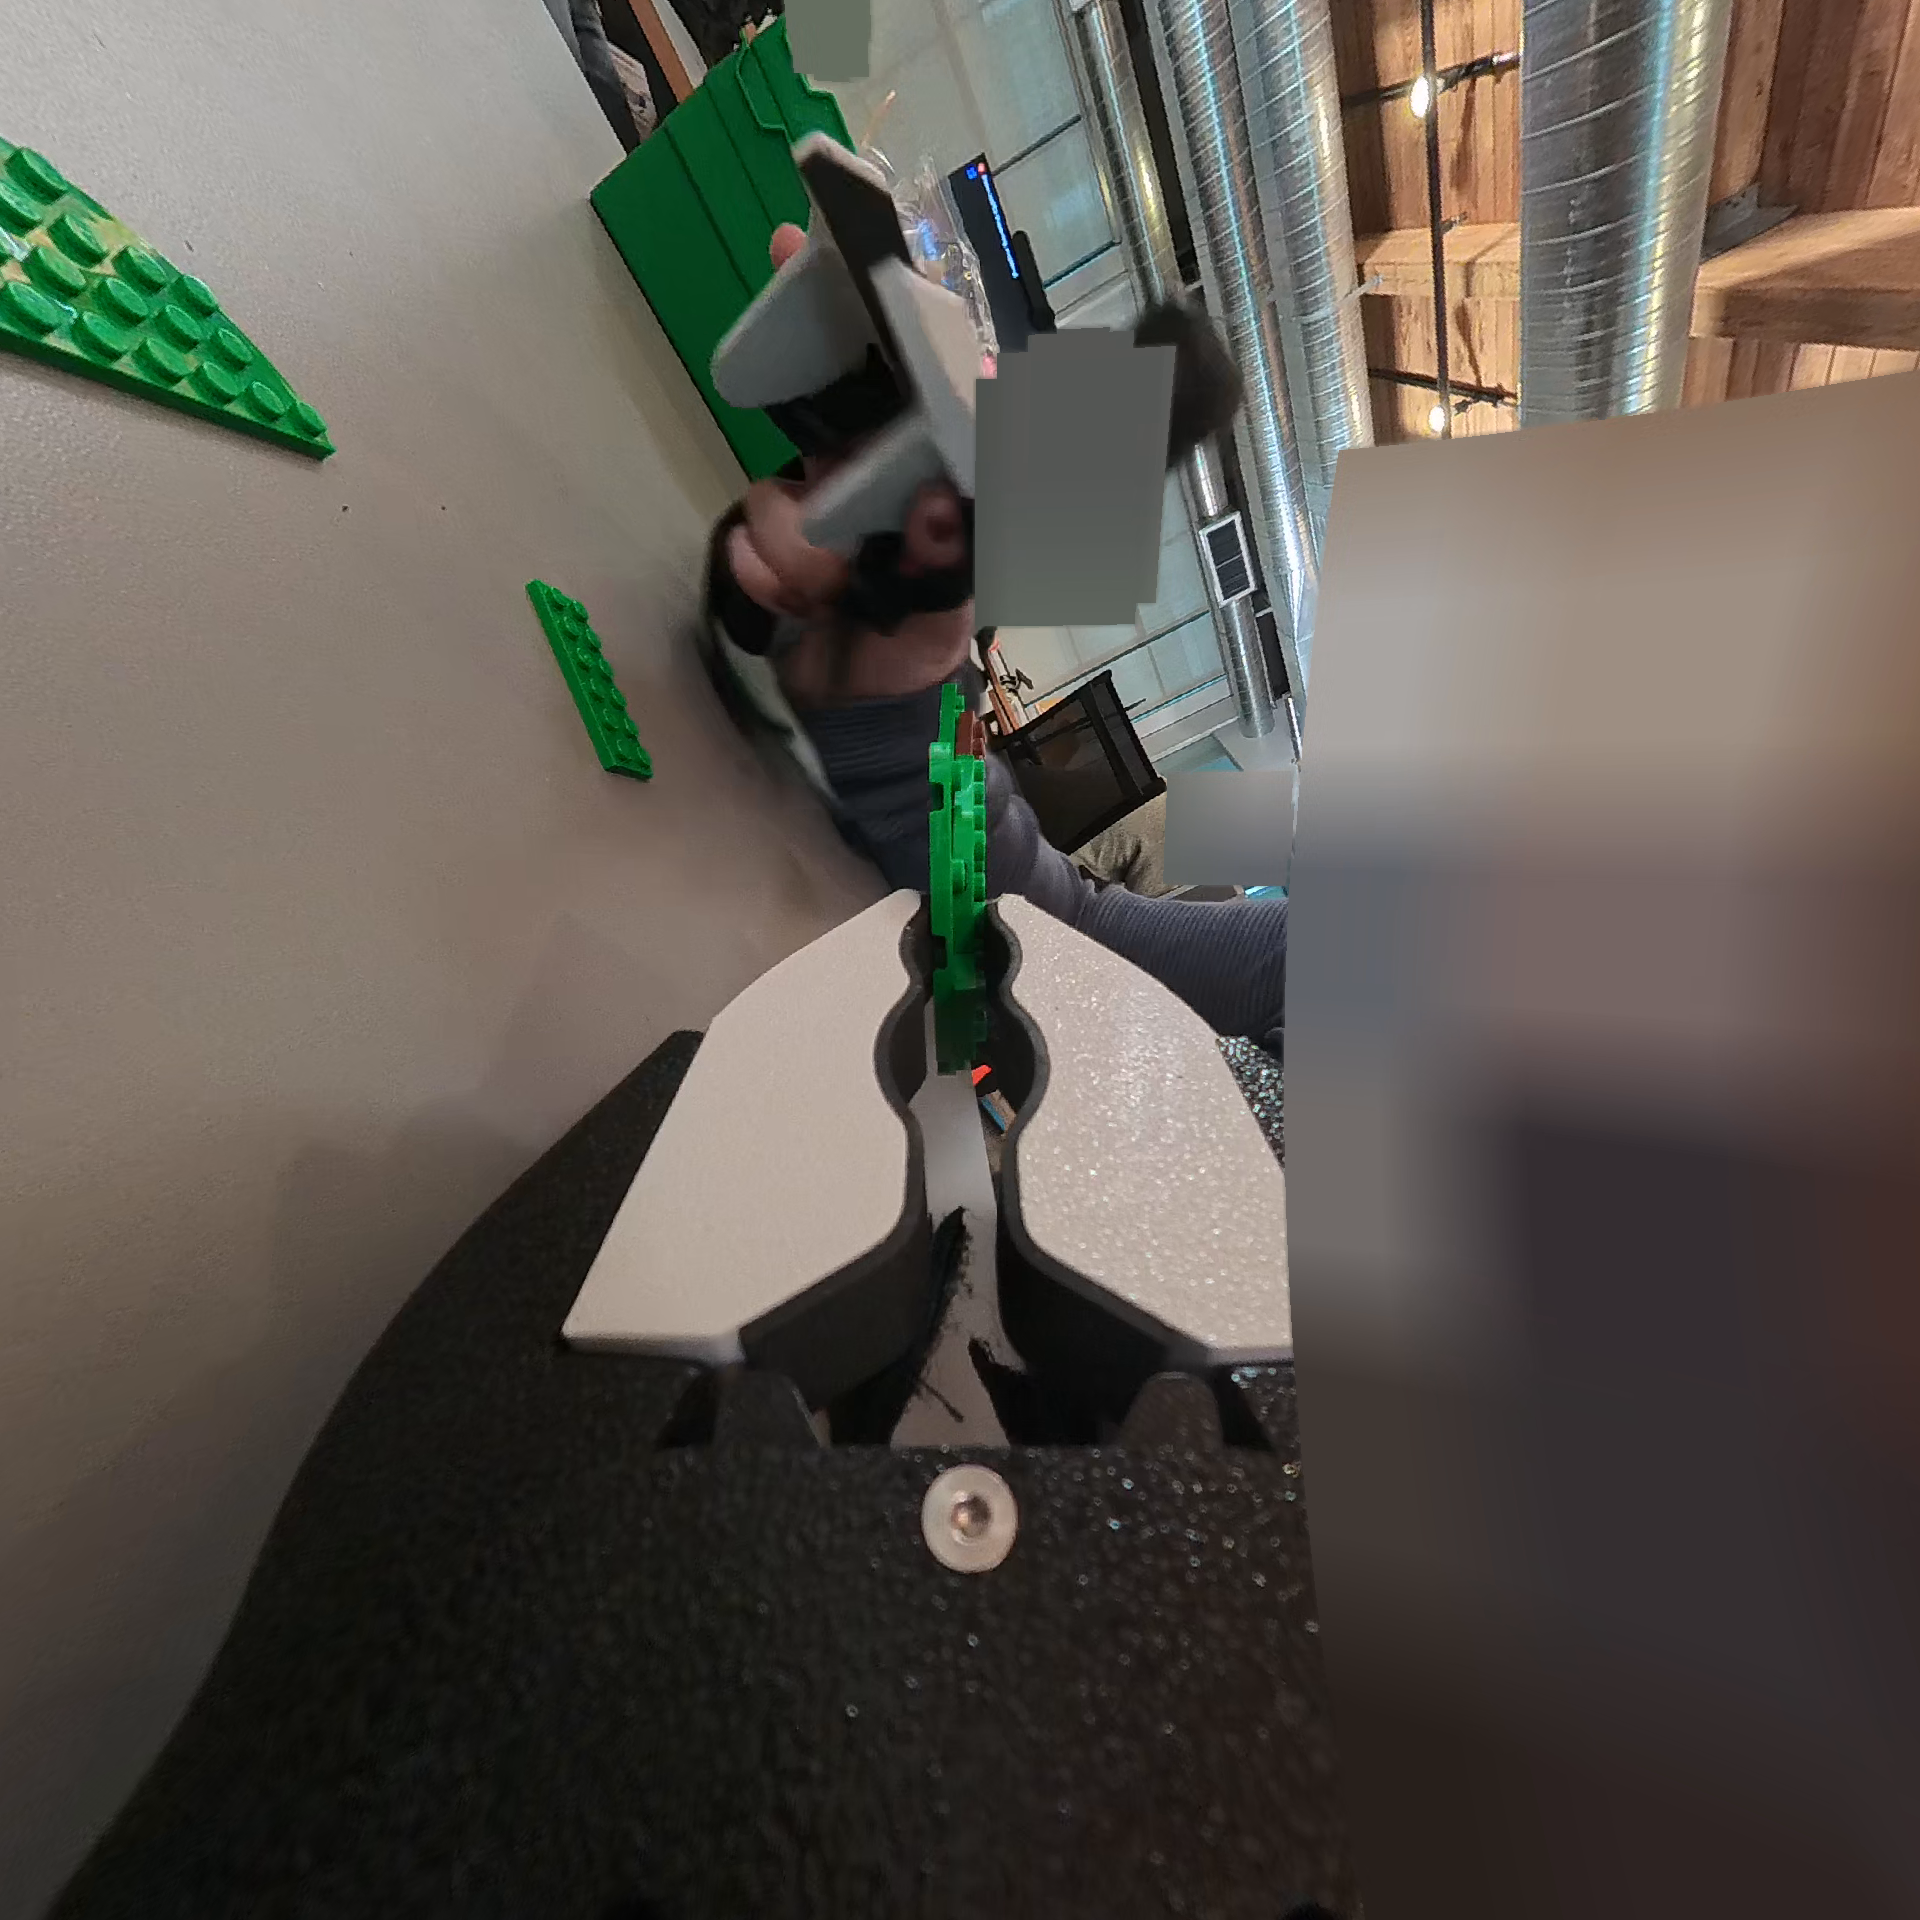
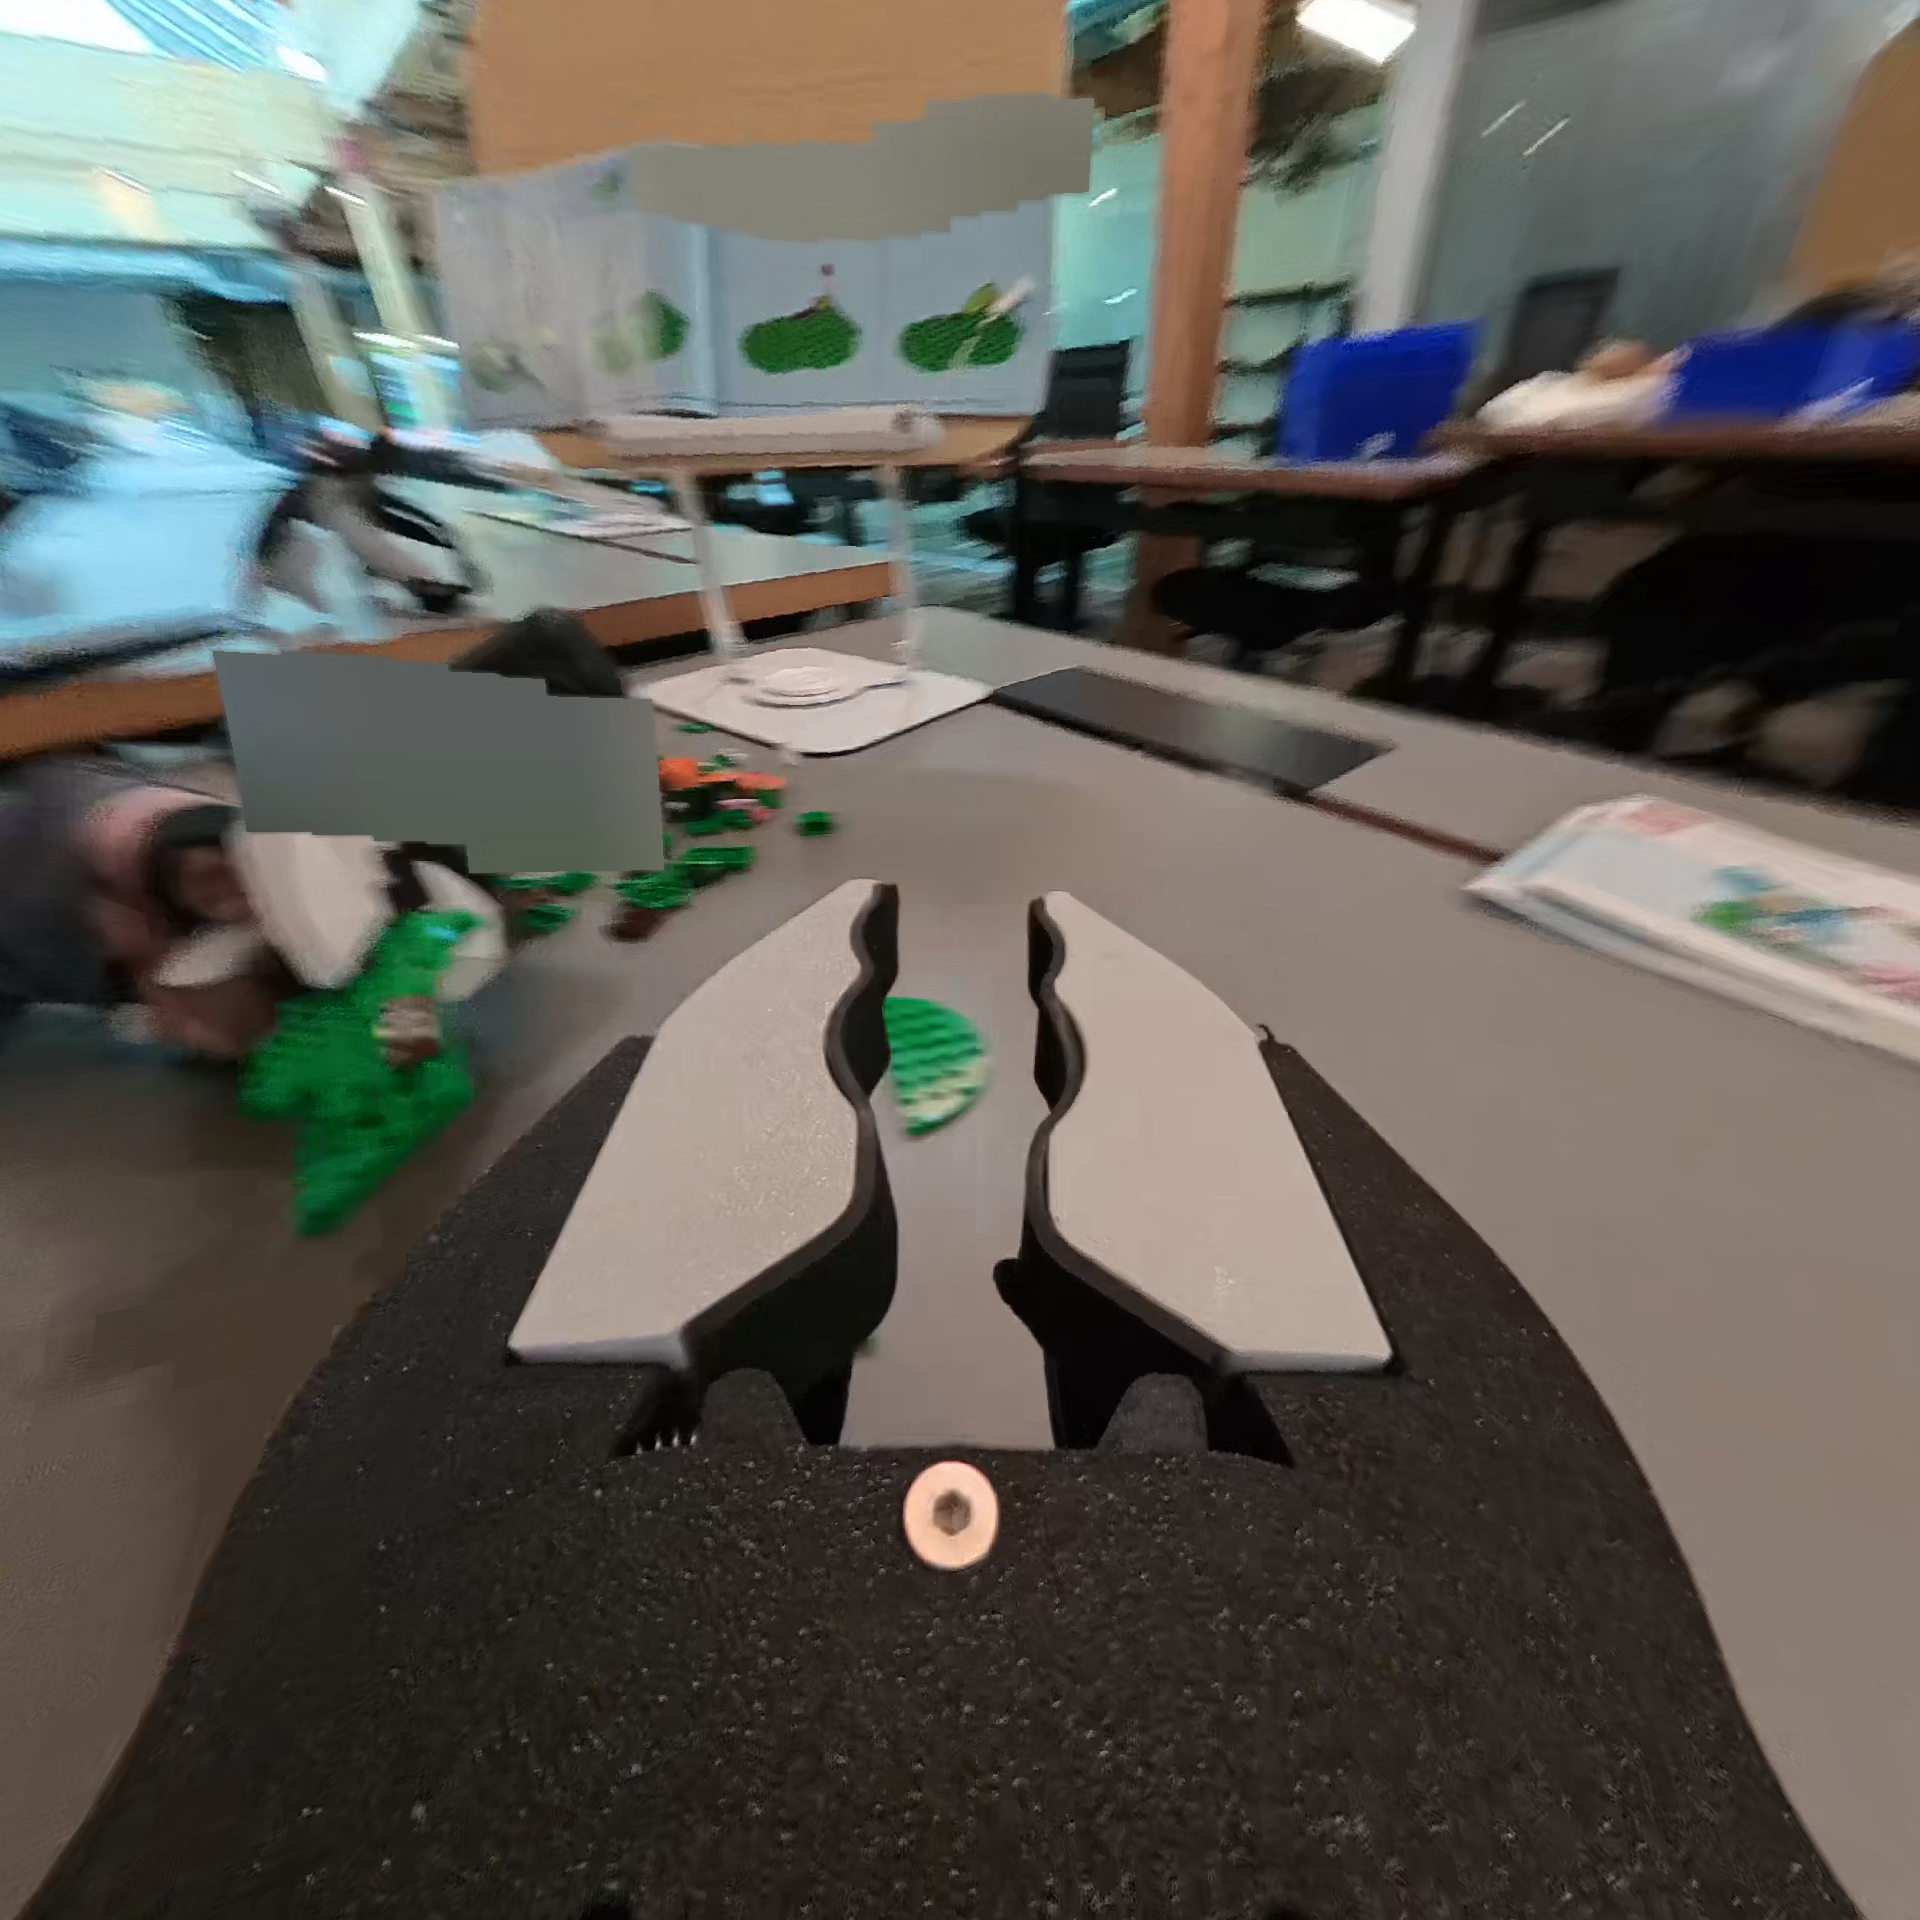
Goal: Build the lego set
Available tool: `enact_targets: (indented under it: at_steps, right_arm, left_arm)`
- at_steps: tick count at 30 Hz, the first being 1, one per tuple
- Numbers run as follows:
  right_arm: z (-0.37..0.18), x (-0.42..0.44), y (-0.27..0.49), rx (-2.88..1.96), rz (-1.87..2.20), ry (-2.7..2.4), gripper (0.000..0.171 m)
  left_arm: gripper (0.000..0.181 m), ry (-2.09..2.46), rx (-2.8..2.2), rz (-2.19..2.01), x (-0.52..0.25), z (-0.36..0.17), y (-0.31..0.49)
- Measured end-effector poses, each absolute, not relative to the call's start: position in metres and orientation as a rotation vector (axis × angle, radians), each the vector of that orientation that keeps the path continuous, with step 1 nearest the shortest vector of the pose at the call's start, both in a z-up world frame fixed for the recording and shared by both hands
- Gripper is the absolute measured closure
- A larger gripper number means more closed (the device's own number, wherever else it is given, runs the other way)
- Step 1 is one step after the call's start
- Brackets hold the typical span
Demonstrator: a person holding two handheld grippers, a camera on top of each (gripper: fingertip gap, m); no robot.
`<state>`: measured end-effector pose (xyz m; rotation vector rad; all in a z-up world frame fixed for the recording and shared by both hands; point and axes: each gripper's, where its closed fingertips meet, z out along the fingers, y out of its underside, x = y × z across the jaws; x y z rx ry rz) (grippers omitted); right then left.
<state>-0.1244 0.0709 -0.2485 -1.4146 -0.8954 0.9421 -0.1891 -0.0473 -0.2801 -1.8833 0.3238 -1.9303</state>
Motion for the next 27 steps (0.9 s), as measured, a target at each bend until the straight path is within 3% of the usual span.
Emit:
enact_targets:
  at_steps: [5, 11, 23, 27]
  right_arm:
    - [-0.228, -0.138, 0.018, -1.582, 1.681, -0.918, 0.134]
    - [-0.246, -0.147, -0.019, -1.849, 1.897, -0.906, 0.124]
    - [-0.271, -0.165, -0.039, -1.989, 2.062, -0.762, 0.141]
    - [-0.271, -0.168, -0.039, -1.977, 2.111, -0.758, 0.156]
  left_arm:
    - [0.174, 0.34, -1.884, -1.907, -0.189, -0.28, -0.048]
    - [0.174, 0.369, -1.869, -1.866, -0.188, -0.279, -0.048]
    - [0.174, 0.417, -1.878, -1.814, -0.185, -0.281, -0.05]
    - [0.174, 0.428, -1.882, -1.808, -0.185, -0.282, -0.051]
